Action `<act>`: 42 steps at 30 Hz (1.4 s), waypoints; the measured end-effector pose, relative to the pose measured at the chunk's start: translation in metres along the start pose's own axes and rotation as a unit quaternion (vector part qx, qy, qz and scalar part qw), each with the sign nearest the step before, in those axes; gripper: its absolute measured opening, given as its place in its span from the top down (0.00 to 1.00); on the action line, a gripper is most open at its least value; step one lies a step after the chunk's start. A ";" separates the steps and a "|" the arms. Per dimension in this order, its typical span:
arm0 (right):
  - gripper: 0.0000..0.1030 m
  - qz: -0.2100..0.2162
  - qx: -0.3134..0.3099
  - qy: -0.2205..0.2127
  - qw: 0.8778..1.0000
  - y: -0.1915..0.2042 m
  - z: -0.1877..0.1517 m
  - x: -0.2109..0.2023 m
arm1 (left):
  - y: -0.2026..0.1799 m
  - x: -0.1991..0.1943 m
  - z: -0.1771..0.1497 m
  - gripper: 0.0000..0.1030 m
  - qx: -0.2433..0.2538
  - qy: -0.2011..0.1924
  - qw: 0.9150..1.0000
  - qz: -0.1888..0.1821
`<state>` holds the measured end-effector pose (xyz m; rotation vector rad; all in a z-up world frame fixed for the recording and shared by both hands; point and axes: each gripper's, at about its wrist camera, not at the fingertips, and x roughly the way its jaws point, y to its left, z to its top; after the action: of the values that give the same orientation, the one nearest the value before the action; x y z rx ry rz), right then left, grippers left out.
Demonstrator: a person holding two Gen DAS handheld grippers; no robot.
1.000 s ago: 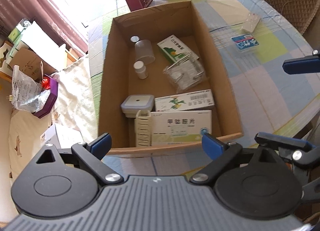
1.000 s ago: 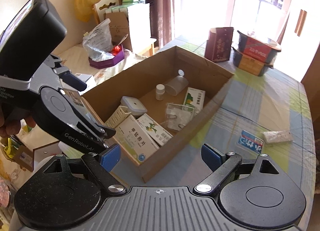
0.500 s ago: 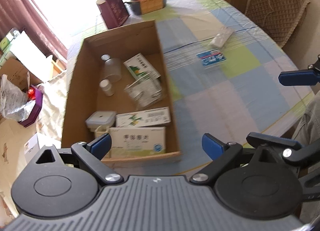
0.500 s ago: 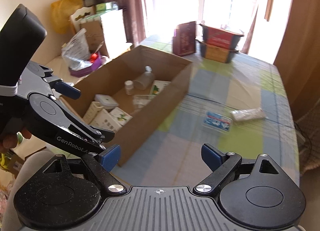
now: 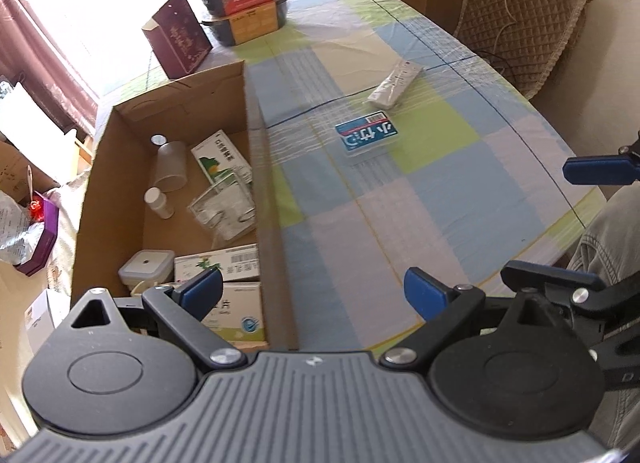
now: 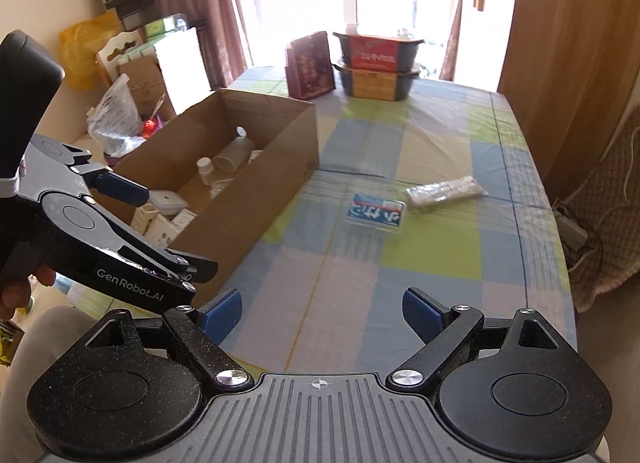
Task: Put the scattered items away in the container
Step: 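Withdraw both grippers from the box back over the table, then grasp the blue-labelled floss pack with the left gripper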
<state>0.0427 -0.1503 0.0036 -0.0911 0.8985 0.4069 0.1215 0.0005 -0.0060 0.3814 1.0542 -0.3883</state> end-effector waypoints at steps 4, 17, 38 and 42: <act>0.10 -0.004 0.015 0.009 1.000 -0.014 -0.003 0.006 | -0.007 0.009 0.003 0.07 0.000 0.005 1.000 -0.007; 0.10 -0.019 0.058 0.041 0.997 -0.060 -0.016 0.031 | -0.031 0.047 0.011 0.07 0.001 0.034 0.999 -0.025; 0.10 -0.060 0.145 0.092 0.983 -0.160 -0.018 0.108 | -0.054 0.102 0.047 0.14 0.121 0.022 0.992 -0.021; 0.10 -0.056 0.189 0.091 0.976 -0.188 -0.014 0.123 | -0.059 0.117 0.066 0.15 0.186 0.014 0.982 -0.018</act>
<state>0.1721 -0.2891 -0.1174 0.1721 1.1330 0.1179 0.1943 -0.0973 -0.0876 0.7026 1.0161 -0.6172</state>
